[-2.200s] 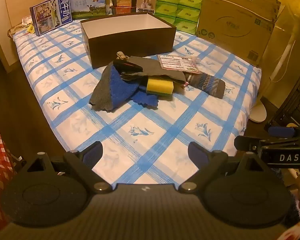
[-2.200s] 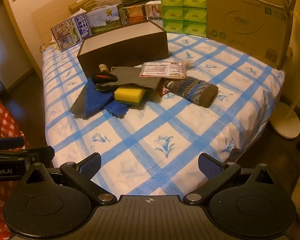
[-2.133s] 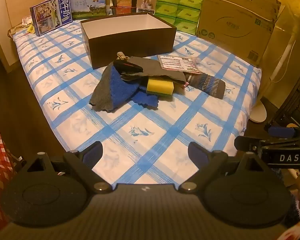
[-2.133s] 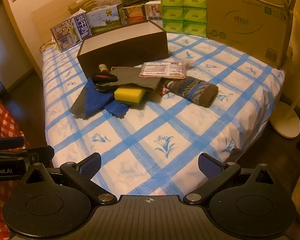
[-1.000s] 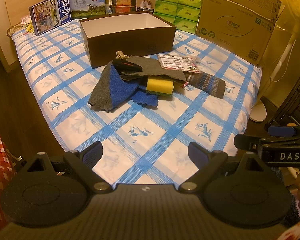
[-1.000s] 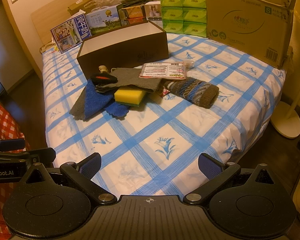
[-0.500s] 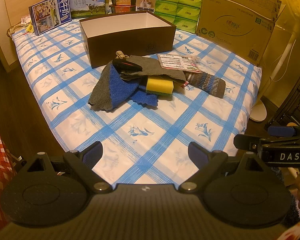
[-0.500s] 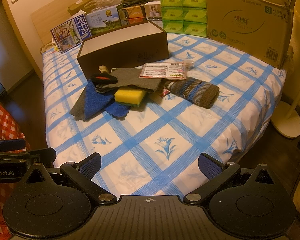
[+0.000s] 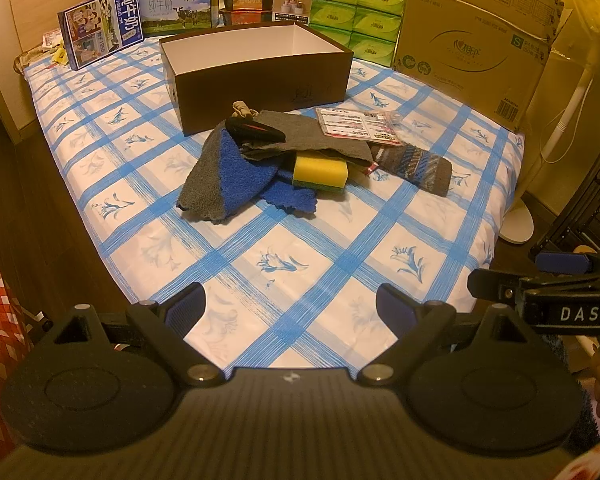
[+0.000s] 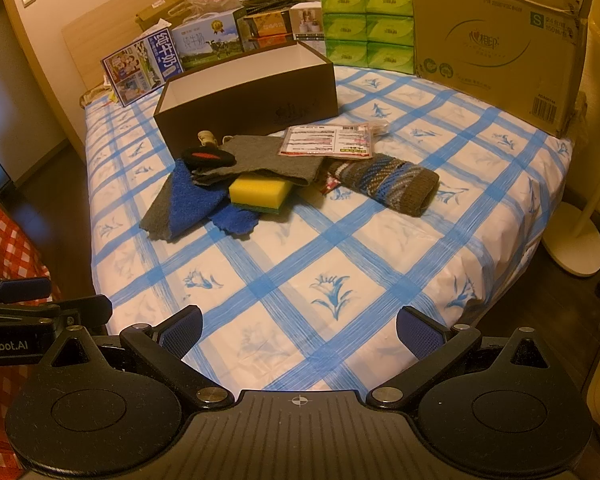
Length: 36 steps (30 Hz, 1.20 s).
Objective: Organize soft objects
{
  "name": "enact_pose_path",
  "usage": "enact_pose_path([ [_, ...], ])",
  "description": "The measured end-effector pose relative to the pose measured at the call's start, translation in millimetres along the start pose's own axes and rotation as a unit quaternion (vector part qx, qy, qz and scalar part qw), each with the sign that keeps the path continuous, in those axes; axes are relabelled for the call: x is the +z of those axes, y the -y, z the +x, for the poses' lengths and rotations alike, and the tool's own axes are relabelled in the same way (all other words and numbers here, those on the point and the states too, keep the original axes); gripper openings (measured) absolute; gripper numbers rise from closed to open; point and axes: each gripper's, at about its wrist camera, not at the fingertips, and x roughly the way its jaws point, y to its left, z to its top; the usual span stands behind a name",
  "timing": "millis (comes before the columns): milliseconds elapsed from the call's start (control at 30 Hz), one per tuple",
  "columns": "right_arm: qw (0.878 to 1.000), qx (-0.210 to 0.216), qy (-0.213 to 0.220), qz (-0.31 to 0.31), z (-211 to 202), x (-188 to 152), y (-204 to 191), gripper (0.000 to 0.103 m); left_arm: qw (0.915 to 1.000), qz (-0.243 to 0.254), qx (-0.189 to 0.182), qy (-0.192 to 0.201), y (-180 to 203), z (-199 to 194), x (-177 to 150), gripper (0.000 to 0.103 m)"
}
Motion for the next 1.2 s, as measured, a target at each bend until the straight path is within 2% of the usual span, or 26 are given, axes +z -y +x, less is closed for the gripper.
enact_pose_path([
  [1033,1.000,0.000,0.000,0.001,3,-1,5,0.103,1.0000,0.000,0.001,0.000,0,0,0,0.091],
  [1200,1.000,0.000,0.009,0.001,9,6,5,0.103,1.0000,-0.001,0.002,0.004,-4,11,7,0.091],
])
